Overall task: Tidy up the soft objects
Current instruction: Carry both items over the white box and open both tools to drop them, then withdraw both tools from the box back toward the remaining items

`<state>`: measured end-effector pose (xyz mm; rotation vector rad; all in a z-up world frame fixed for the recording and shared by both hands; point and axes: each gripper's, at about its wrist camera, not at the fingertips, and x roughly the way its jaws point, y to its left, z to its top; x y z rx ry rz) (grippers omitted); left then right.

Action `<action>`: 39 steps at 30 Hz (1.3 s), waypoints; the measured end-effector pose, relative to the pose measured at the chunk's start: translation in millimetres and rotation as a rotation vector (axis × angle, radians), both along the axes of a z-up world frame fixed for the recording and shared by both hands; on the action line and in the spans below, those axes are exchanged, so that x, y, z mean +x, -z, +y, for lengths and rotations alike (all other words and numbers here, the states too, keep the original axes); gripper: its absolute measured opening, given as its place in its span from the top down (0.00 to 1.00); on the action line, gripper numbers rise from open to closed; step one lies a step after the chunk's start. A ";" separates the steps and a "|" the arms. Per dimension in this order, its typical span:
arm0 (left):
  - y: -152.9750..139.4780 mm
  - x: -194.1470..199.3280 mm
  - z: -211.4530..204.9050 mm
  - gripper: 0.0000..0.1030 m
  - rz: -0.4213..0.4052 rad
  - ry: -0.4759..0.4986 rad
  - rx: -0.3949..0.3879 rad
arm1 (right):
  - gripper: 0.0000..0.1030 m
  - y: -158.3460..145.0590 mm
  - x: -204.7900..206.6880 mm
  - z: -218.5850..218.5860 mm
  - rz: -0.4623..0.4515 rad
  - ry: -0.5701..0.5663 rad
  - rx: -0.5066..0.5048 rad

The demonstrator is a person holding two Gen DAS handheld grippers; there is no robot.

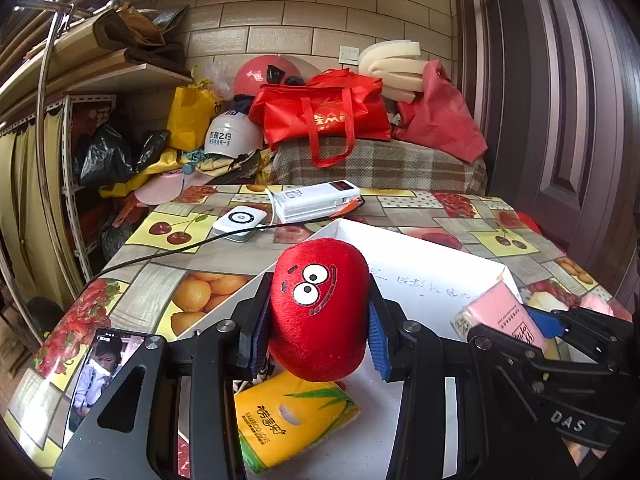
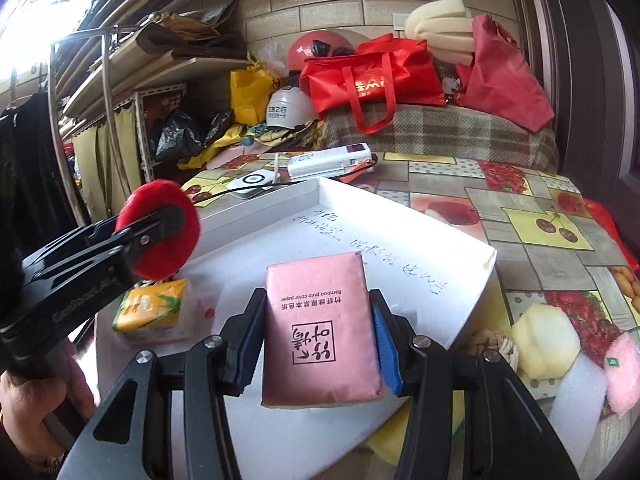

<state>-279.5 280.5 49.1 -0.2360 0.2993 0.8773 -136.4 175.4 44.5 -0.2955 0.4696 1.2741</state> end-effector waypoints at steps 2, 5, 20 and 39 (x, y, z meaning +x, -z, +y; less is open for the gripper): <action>-0.3 -0.5 2.6 0.60 -0.002 -0.007 -0.001 | 0.52 -0.7 3.1 6.7 0.006 0.019 -0.003; -0.7 2.3 4.9 0.60 0.012 -0.016 0.016 | 0.52 -1.3 3.8 13.3 0.001 0.031 -0.003; -3.4 3.3 -2.2 0.00 0.022 -0.054 0.091 | 0.15 -2.5 4.5 18.4 -0.020 0.073 -0.014; -4.4 -15.3 -4.4 0.00 -0.032 -0.123 0.087 | 0.00 -9.1 2.9 4.4 -0.050 0.113 0.070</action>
